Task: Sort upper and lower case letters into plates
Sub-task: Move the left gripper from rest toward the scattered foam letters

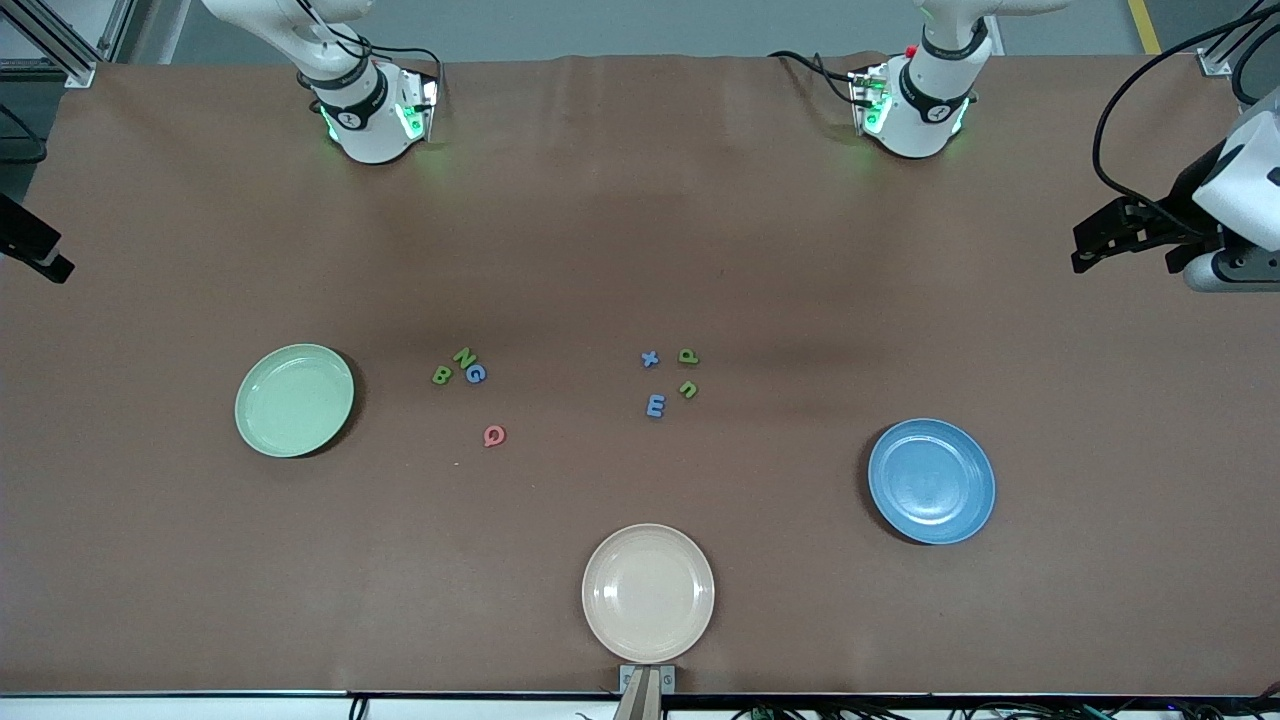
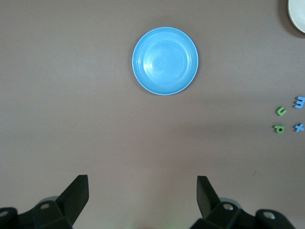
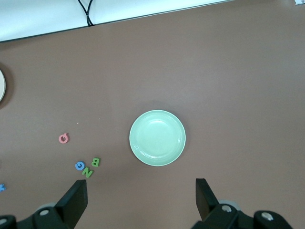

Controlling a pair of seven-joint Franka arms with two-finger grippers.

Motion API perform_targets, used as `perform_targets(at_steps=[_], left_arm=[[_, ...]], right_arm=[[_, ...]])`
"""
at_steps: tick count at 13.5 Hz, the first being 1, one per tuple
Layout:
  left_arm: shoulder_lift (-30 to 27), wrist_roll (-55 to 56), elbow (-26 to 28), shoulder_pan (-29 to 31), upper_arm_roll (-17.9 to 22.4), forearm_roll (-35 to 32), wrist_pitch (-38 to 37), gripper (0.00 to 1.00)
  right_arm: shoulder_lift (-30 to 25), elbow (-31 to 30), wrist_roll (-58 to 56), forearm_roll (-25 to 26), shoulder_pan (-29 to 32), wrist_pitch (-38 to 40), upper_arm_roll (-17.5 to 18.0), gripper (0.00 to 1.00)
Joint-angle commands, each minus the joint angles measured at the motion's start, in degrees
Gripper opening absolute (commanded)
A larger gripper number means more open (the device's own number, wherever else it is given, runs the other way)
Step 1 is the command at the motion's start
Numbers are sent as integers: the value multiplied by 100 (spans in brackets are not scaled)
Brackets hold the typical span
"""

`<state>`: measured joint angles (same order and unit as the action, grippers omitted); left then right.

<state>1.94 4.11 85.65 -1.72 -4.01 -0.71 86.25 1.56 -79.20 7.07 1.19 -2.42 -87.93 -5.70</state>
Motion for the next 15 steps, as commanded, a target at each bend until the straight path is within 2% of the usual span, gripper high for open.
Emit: perform_targets(at_steps=[1,6,9,12,15], left_arm=[[-27,-130,-66,22,-3,62,-117,100],[26,-86,-83,-74,-21,9,-109,100],[288,63,-75,-241,-135,44,-74,100],[631,948,-48,-610,-223,88,-4,100],[1000,1800,13,-1180,-311,88,435,100]], right_arm=[[29,89,67,22,57,30,52,100],[29,89,67,22,57,30,52,100],[37,89,67,22,57,30,52,100],[37,80,67,22,57,30,52,100],[46,80,67,4,57,30,52,100]])
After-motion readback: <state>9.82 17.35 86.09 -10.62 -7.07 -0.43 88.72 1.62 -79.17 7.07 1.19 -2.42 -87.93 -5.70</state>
